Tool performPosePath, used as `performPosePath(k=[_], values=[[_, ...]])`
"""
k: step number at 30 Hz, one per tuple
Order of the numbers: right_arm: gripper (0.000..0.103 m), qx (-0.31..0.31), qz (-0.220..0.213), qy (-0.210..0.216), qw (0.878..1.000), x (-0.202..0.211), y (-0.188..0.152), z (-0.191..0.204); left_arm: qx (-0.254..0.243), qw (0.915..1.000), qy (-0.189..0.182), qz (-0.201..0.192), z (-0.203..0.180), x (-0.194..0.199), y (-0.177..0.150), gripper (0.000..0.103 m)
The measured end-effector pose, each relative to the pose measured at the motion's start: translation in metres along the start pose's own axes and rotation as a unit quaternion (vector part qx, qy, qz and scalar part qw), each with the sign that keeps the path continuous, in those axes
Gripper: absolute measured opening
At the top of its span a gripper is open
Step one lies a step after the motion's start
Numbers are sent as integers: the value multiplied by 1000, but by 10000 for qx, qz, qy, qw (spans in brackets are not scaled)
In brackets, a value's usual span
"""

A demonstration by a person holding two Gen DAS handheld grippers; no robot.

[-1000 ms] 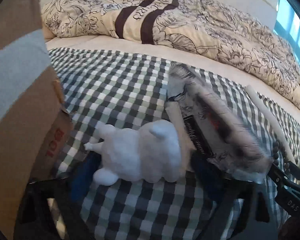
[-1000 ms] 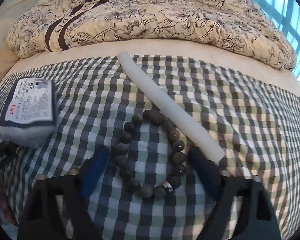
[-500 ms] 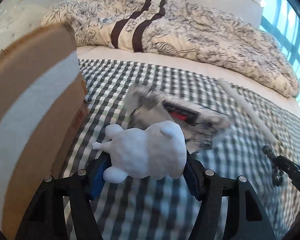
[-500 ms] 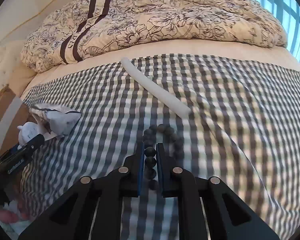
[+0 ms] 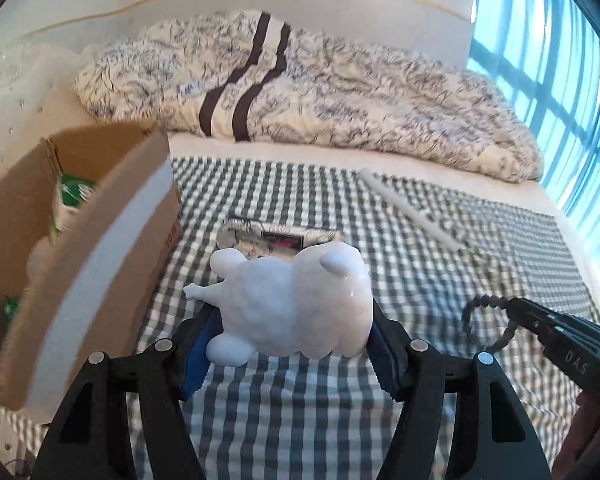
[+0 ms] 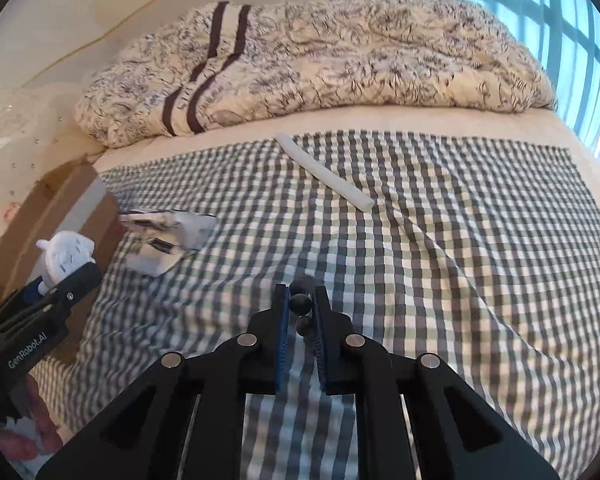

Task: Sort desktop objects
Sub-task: 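Carry the plush toy and bracelet into the box and release both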

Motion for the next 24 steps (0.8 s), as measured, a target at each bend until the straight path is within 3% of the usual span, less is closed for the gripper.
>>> performPosePath(k=[8,14,24], values=[[11,207,-268,131,9993,45,-4,29,54,9997,68,-216,9,48,6,68],[11,507,-381,301,9975,68,0,72,187,9987,199,-437,35,79,16,68],[11,1277,-346,1232,9835,72,21,206,565,9945,740,-489,122,102,30,68]])
Point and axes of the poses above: each gripper's, at about its wrist camera, not at the fingertips, and x roughly against the way its jaws point, z to its left, y to its top, the point moved 1 cm from there along -x, roughly the way its jaws point, and after that the axes turned 9 degrees about -x, right-handed, at the moved point
